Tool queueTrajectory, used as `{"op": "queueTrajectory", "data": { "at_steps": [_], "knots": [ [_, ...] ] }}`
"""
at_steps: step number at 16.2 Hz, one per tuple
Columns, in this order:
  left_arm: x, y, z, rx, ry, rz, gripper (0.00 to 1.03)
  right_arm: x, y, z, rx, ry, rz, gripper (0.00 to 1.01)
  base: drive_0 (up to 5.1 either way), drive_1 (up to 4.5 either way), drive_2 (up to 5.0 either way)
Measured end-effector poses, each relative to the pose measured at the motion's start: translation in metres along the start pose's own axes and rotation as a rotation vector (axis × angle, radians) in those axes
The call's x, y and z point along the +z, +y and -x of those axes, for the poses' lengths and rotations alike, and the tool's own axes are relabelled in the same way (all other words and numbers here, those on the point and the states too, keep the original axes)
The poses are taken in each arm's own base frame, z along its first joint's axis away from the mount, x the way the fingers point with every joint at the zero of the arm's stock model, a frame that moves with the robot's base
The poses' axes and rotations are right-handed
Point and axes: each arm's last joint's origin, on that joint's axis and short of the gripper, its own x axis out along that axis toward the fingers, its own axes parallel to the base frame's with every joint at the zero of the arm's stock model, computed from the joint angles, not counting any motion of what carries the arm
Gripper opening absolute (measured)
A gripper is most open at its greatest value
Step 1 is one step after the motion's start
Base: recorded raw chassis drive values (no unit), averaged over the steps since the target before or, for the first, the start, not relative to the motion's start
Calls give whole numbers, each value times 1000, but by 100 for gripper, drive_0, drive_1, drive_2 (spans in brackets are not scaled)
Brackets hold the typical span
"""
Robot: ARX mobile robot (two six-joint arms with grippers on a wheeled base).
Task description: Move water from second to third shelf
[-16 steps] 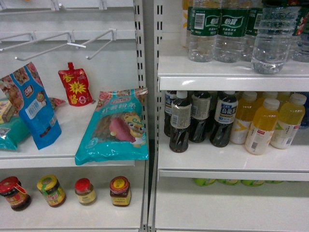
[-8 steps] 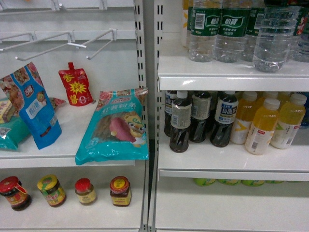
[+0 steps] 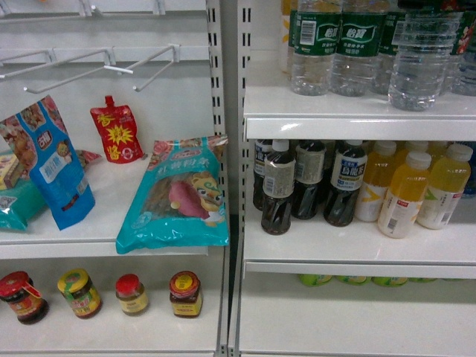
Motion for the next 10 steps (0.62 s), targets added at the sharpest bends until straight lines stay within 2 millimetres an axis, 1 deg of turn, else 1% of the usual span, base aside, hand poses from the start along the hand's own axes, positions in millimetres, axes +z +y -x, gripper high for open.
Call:
{"op": "queueTrajectory", "data": {
  "at_steps": [2, 3, 4, 7, 10],
  "knots": [
    [0, 0, 0, 0, 0, 0, 98, 4, -3, 2, -4, -13, -2, 96, 0, 0, 0],
    [0, 0, 0, 0, 0, 0, 98, 5, -5, 2, -4, -15, -5, 100, 0, 0, 0],
    [0, 0, 0, 0, 0, 0, 98, 4, -6, 3, -3, -13, -6, 97, 0, 0, 0],
    [0, 0, 0, 0, 0, 0, 98, 4, -5, 14, 26, -8, -15, 98, 0, 0, 0],
    [0, 0, 0, 0, 0, 0, 98, 8, -5, 34, 64, -17, -13, 98, 0, 0, 0]
  ]
}}
